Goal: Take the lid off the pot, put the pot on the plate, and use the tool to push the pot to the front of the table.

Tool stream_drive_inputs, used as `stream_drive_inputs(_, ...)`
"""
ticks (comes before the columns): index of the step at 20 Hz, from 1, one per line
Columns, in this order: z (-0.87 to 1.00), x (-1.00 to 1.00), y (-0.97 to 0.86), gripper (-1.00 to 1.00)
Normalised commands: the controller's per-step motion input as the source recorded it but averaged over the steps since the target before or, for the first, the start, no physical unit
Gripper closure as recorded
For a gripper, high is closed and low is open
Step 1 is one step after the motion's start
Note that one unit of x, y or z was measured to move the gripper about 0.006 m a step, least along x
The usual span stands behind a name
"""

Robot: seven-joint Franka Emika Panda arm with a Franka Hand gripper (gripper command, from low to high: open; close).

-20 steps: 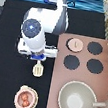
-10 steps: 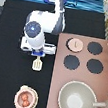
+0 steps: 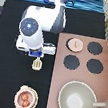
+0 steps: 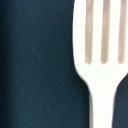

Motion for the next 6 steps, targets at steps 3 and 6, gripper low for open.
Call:
stream_drive_inputs(3,1.00,0.05,-0.10,-1.00)
stream_drive_inputs(6,0.78,0.10,-0.51,-1.00)
